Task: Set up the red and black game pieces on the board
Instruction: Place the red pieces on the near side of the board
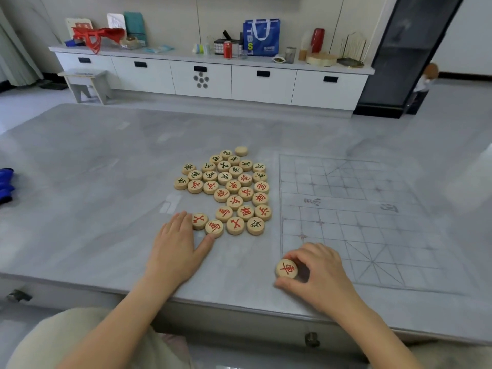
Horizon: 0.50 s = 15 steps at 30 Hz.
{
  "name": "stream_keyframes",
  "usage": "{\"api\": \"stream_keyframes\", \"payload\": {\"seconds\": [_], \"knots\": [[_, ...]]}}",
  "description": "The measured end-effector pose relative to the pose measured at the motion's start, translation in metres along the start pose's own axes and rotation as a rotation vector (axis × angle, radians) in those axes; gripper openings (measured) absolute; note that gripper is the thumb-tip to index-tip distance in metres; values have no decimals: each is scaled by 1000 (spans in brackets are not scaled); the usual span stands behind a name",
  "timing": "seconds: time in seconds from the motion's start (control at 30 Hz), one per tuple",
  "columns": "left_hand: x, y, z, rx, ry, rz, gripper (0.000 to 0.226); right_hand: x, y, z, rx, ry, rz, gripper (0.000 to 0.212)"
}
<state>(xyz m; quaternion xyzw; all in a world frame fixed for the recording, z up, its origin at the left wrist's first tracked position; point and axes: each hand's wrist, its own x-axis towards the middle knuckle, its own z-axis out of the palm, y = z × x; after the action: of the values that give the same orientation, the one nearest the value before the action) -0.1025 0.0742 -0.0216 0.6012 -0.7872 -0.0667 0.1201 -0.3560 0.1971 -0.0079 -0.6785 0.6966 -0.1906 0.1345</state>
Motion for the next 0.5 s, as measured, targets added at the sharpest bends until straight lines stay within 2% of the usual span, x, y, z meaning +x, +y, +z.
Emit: {"api": "stream_keyframes", "payload": {"seconds": [0.23, 0.37, 0.43, 0.5], "knots": [[0, 1, -1, 9, -13, -1, 78, -1, -1, 1, -6, -36, 0, 75], [0, 0, -2, 13, -10, 6, 79, -4, 5, -5, 298, -20, 94, 87], [0, 0, -3, 13, -11, 6, 79, -5, 7, -6, 396, 13, 120, 79], [-1, 2, -4, 8, -14, 0, 81, -3, 6, -7, 390, 8, 101, 66]]}}
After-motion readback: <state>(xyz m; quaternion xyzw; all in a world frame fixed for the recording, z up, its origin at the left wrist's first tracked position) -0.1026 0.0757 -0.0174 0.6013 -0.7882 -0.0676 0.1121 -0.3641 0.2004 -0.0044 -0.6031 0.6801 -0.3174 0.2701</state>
